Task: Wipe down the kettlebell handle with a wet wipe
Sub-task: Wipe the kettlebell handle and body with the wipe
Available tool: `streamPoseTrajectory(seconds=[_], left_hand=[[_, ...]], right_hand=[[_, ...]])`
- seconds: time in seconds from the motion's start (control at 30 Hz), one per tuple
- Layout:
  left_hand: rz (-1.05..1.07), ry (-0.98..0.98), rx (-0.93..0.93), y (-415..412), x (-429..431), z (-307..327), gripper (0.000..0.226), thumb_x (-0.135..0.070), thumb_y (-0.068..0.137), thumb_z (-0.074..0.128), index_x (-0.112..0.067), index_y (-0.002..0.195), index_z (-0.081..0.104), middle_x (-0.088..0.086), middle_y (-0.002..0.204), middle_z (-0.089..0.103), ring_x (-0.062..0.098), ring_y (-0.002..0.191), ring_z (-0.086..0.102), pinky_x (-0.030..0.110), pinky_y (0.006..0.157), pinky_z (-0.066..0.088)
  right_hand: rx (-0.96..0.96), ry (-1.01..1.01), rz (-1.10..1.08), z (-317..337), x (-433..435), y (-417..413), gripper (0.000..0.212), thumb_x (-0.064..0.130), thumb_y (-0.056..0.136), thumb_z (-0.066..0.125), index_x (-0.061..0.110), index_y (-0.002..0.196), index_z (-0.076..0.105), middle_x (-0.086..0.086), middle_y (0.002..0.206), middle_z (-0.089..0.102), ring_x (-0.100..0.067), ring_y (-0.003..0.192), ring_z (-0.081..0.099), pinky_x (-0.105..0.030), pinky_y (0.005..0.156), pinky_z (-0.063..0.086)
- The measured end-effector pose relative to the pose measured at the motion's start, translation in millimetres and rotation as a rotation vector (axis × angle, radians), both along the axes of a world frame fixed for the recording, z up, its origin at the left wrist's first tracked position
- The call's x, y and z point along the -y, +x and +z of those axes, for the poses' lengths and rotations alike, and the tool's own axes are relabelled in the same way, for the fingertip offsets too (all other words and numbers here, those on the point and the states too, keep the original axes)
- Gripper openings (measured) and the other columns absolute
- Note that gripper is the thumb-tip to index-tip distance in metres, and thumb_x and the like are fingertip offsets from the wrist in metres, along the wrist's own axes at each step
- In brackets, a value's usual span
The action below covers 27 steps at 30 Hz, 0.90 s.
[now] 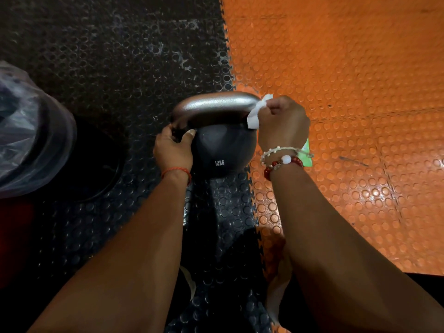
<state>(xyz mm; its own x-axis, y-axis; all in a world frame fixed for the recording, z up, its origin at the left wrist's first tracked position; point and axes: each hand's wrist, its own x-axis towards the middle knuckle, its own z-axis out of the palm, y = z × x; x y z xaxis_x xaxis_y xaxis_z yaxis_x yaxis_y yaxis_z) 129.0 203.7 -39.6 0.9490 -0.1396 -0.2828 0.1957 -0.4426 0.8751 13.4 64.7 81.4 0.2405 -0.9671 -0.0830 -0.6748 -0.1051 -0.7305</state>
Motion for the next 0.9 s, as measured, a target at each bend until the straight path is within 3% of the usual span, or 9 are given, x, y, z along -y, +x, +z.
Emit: streamPoseTrajectory(seconds=[0.13,0.23,0.37,0.57,0.7,0.9], left_hand=[[0.000,0.002,0.016,0,0,-1,0.053,-0.063,0.057,0.064,-0.032,0.101,0.068,0.004,0.096,0.067,0.023,0.088,0.068,0.047,0.077,0.059],[0.003,-0.005,0.019,-1,1,0,0.053,-0.063,0.057,0.063,-0.032,0.100,0.067,0.005,0.097,0.067,0.022,0.088,0.068,0.047,0.077,0.060],[0.007,-0.005,0.022,-1,1,0,0.050,-0.062,0.057,0.063,-0.034,0.098,0.067,0.007,0.097,0.067,0.024,0.088,0.068,0.048,0.077,0.059],[-0.007,0.027,0.051,-1,0,1,0.047,-0.063,0.058,0.062,-0.035,0.096,0.065,0.005,0.094,0.066,0.024,0.085,0.067,0.045,0.076,0.059],[-0.005,0.032,0.032,-1,0,1,0.036,-0.053,0.067,0.069,-0.031,0.095,0.066,0.006,0.096,0.066,0.024,0.085,0.067,0.046,0.077,0.059],[-0.001,0.034,0.047,-3,1,2,0.034,-0.054,0.067,0.068,-0.033,0.094,0.065,0.006,0.095,0.065,0.024,0.086,0.067,0.046,0.076,0.059]], right_hand=[[-0.088,-0.166,0.184,0,12,-1,0.022,0.021,0.084,0.054,0.028,0.092,0.073,0.003,0.104,0.069,-0.020,0.093,0.063,-0.021,0.067,0.036],[-0.050,-0.101,0.240,1,28,1,0.024,0.017,0.083,0.053,0.027,0.090,0.074,0.003,0.104,0.069,-0.018,0.092,0.062,-0.020,0.068,0.036],[-0.013,-0.023,0.442,7,45,6,0.019,0.019,0.079,0.055,0.025,0.083,0.073,0.007,0.085,0.070,-0.011,0.073,0.059,-0.021,0.064,0.039],[-0.037,0.082,0.722,15,63,26,0.025,0.007,0.082,0.046,0.022,0.075,0.065,0.010,0.058,0.054,0.002,0.044,0.045,-0.018,0.052,0.036],[-0.026,0.056,0.839,20,62,32,0.024,0.004,0.083,0.048,0.017,0.081,0.068,0.013,0.061,0.054,0.008,0.046,0.046,-0.006,0.049,0.032],[0.008,0.119,0.815,16,70,28,0.024,0.005,0.081,0.047,0.011,0.083,0.070,0.012,0.058,0.056,0.006,0.044,0.046,-0.008,0.047,0.034]])
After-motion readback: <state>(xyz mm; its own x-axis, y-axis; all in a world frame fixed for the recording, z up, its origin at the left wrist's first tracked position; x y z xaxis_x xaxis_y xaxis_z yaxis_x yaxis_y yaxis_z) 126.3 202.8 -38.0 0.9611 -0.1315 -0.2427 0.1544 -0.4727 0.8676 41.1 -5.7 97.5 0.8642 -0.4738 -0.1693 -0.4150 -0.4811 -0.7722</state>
